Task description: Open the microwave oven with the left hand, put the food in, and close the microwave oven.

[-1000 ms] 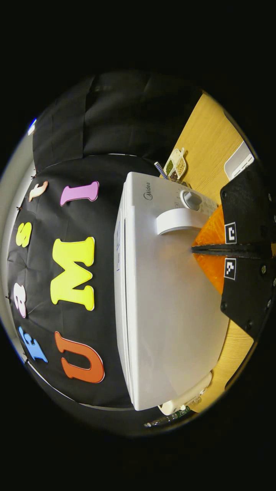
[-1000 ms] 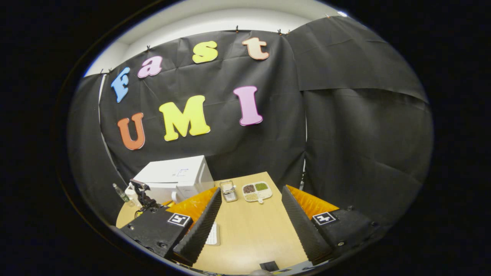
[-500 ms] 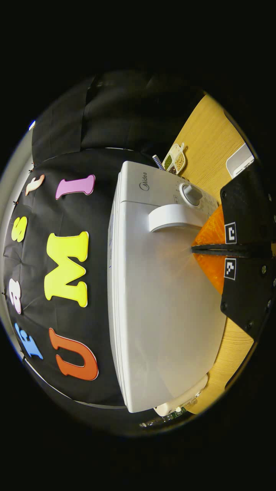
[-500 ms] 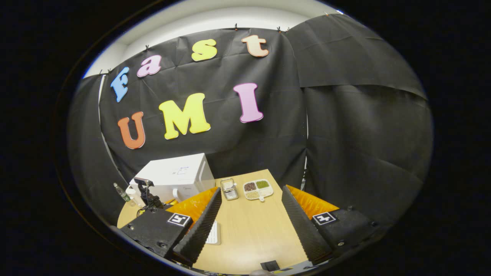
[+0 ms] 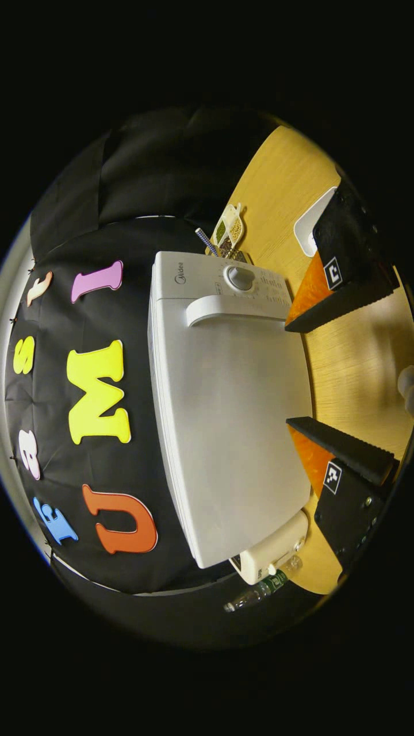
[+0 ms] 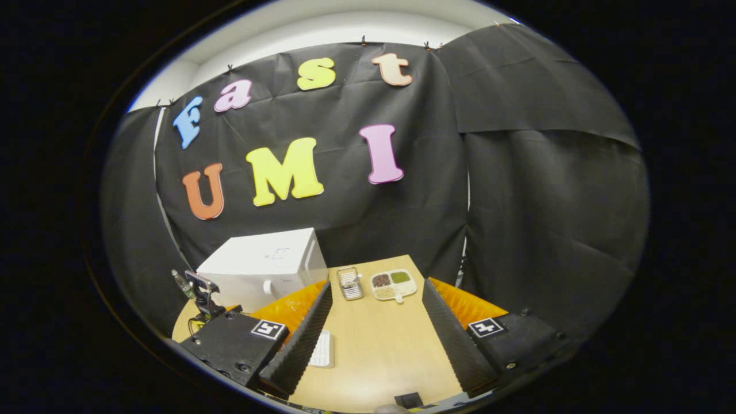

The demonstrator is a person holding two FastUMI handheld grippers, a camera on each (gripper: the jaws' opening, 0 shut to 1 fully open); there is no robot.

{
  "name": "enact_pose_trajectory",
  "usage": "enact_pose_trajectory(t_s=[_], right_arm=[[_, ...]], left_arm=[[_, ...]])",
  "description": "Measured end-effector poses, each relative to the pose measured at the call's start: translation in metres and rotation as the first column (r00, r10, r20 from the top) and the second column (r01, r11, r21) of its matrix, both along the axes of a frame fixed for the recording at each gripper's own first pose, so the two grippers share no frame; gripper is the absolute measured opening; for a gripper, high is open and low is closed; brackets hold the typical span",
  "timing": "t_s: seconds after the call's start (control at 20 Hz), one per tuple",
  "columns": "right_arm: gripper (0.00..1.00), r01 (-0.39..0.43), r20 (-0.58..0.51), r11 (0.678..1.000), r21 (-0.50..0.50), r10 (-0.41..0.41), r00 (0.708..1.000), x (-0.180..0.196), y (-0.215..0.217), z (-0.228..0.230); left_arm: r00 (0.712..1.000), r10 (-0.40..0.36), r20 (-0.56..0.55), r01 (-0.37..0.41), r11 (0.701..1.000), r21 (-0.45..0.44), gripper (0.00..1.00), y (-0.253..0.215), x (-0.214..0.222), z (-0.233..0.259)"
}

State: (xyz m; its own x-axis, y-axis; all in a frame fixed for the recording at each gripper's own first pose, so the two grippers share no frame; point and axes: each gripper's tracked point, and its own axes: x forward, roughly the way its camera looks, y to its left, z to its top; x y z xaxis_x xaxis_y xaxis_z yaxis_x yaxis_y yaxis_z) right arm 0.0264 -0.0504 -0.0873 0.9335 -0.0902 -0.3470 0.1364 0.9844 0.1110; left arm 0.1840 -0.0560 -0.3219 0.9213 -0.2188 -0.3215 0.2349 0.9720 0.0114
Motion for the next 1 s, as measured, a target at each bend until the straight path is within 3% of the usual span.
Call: enact_pose_trajectory(t_s=[0.05, 0.1, 0.35, 0.4, 0.45, 0.8, 0.85, 0.9, 1.0], right_arm=[[1.00, -0.011, 0.004, 1.000, -0.006, 0.011, 1.000, 0.001, 0.007, -0.002], [1.00, -0.024, 0.007, 1.000, -0.013, 0.024, 1.000, 0.002, 0.015, -0.003], [1.00, -0.100, 0.034, 0.994, -0.034, 0.101, 0.994, -0.001, 0.067, -0.006], [0.90, -0.119, 0.044, 0.992, -0.038, 0.120, 0.992, -0.002, 0.080, -0.005], [0.91, -0.135, 0.054, 0.990, -0.044, 0.137, 0.989, -0.004, 0.091, -0.005], [0.90, -0.185, 0.145, 0.980, -0.072, 0.194, 0.970, -0.015, 0.142, 0.018], [1.00, -0.179, 0.155, 0.981, -0.078, 0.189, 0.970, -0.017, 0.144, 0.021], [0.90, -0.175, 0.163, 0.981, -0.080, 0.186, 0.969, -0.019, 0.145, 0.023], [0.90, -0.169, 0.181, 0.983, -0.065, 0.178, 0.967, -0.024, 0.149, 0.032]], left_arm=[[1.000, 0.008, 0.007, -0.008, 1.000, -0.009, 0.85, 0.004, -0.007, 0.008], [1.000, 0.024, 0.017, -0.023, 1.000, -0.016, 0.95, 0.011, -0.013, 0.018], [0.995, 0.085, 0.050, -0.083, 0.996, -0.036, 0.95, 0.053, -0.071, 0.068], [0.992, 0.104, 0.066, -0.102, 0.994, -0.037, 0.95, 0.064, -0.084, 0.083], [0.989, 0.120, 0.084, -0.117, 0.992, -0.039, 0.95, 0.075, -0.098, 0.098], [0.943, 0.221, 0.247, -0.204, 0.974, -0.095, 0.95, 0.134, -0.171, 0.220], [0.936, 0.234, 0.263, -0.213, 0.971, -0.107, 0.95, 0.140, -0.179, 0.234], [0.931, 0.240, 0.275, -0.218, 0.970, -0.108, 0.95, 0.143, -0.185, 0.245], [0.918, 0.242, 0.315, -0.219, 0.970, -0.106, 0.95, 0.147, -0.198, 0.269]])
